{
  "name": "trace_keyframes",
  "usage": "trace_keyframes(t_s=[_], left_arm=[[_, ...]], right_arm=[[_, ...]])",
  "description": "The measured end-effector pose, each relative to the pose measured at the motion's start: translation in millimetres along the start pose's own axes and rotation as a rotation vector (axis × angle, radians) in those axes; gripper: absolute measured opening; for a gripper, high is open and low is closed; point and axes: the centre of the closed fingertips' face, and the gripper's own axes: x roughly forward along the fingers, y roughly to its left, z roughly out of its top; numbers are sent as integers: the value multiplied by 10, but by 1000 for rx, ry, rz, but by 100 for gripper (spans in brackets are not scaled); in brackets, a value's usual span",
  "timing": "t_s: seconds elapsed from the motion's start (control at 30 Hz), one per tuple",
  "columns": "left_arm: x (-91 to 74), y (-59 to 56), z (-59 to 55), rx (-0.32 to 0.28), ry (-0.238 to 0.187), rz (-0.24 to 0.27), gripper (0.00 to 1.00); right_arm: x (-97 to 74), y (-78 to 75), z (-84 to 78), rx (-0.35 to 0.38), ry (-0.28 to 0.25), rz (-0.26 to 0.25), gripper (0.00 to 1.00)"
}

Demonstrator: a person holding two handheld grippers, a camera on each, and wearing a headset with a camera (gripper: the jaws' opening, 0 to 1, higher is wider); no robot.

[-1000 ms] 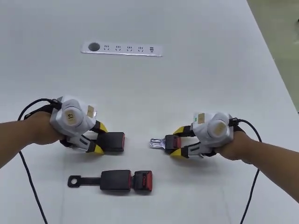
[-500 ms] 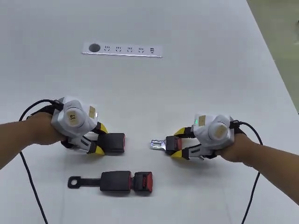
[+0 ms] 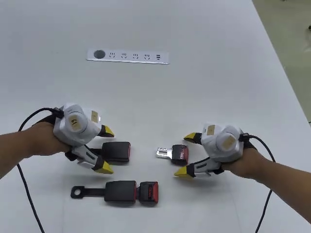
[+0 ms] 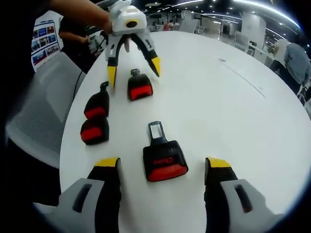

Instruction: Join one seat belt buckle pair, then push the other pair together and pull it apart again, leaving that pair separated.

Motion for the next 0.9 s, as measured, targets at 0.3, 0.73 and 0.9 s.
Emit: trace_keyframes(t_s=[0.3, 0.73, 0.9], left_arm=[[-172, 142, 54, -173, -96, 111, 92], [-510, 122, -20, -471, -269, 286, 100], [-586, 2, -143, -531, -298, 319, 100]], right_arm=[[-67, -92, 161, 135, -103, -136, 78], [-230, -139, 328, 318, -252, -344, 91], [-313, -53, 344, 352, -283, -393, 91]])
